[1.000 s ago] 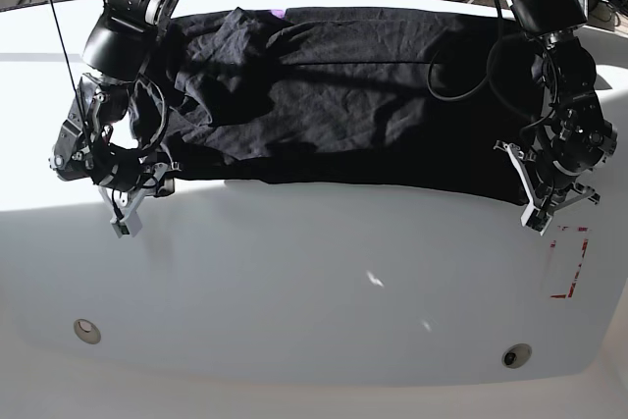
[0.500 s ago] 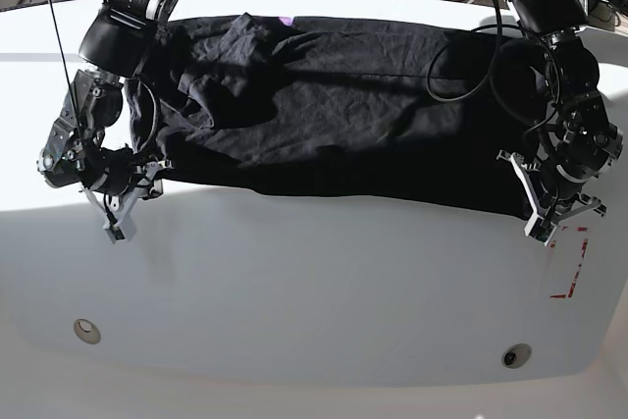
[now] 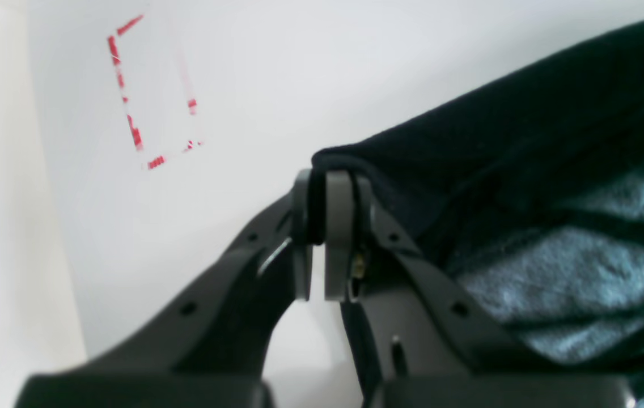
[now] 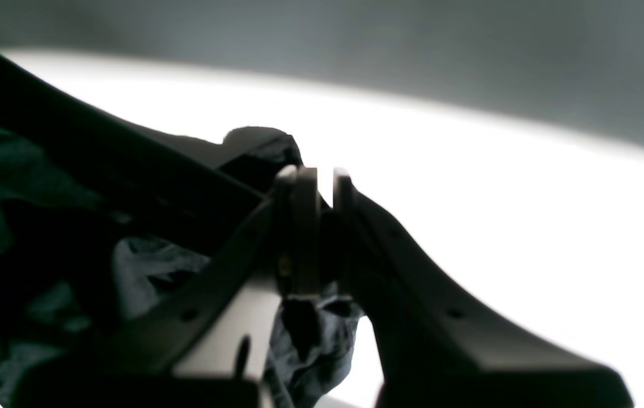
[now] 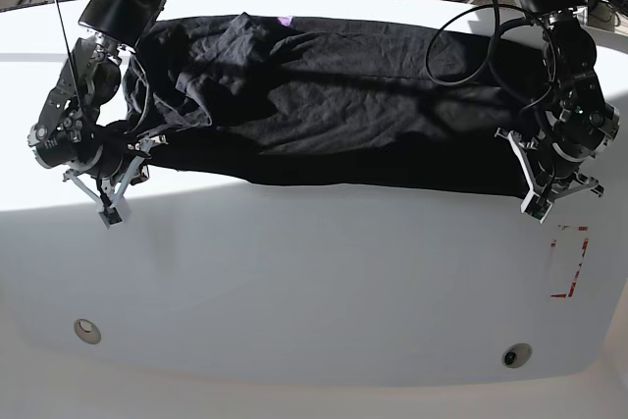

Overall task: Layout the t-shirt on the table in an organized manner, then fold the t-shirt properly
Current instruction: 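Fold the held shirt edges back over the shirt body with both grippers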

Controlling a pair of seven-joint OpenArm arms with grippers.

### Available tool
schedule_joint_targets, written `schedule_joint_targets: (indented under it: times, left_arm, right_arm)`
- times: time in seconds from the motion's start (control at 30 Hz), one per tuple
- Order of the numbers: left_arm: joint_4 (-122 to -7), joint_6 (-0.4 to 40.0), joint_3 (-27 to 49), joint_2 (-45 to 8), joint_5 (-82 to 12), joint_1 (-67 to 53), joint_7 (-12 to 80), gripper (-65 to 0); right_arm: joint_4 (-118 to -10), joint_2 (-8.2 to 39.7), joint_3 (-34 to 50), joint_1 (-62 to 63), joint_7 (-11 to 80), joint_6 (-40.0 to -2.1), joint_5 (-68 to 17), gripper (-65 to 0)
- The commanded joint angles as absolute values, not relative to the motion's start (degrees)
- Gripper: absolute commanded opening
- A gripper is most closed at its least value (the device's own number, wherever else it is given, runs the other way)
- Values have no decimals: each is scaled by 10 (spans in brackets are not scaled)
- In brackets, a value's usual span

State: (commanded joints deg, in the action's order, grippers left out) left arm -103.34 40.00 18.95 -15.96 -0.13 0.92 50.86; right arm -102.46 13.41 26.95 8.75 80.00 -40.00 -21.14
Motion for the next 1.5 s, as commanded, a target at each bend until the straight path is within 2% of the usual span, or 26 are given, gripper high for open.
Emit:
schedule_joint_targets:
  times: [0.57, 0.63, 0.7, 0.73, 0.77, 0.8, 0.87, 0.9, 0.97, 1.03, 1.3, 1.5]
  left_arm:
    - [-1032, 400, 189, -204, -3, -74, 509, -633]
    - [-1031, 400, 189, -211, -3, -78, 509, -571]
    - [-1031, 400, 189, -211, -3, -82, 509, -471]
    - [-1031, 400, 189, -211, -3, -86, 509, -386]
    - [-1032, 400, 189, -211, -3, -88, 509, -339]
    - [-1033, 400, 190, -211, -3, -92, 509, -254]
    - [-1033, 400, 191, -212, -2, -95, 509, -154]
    - [-1033, 400, 191, -212, -2, -95, 509, -142]
    - [-1033, 400, 191, -212, -2, -95, 509, -146]
    - [-1033, 400, 191, -213, -2, -95, 509, -160]
    - [-1033, 400, 191, -213, -2, -93, 509, -181]
    - [-1033, 400, 191, -213, -2, -91, 509, -192]
  right_arm:
    - [-1041, 133, 269, -15, 800, -400, -220, -612]
    - [-1041, 133, 269, -16, 800, -400, -231, -574]
    - [-1041, 133, 269, -16, 800, -400, -241, -498]
    - [-1043, 134, 269, -16, 800, -400, -247, -436]
    - [-1047, 135, 269, -16, 800, -400, -247, -392]
    - [-1058, 135, 269, -16, 800, -400, -247, -319]
    - [-1076, 135, 269, -15, 800, -400, -246, -198]
    - [-1080, 135, 269, -14, 800, -400, -246, -170]
    - [-1082, 134, 274, -3, 800, -400, -246, -73]
    - [-1072, 132, 281, 10, 800, -400, -246, -41]
    - [-887, 124, 282, 74, 735, -400, -247, -81]
    - [-771, 136, 281, 105, 688, -400, -247, -79]
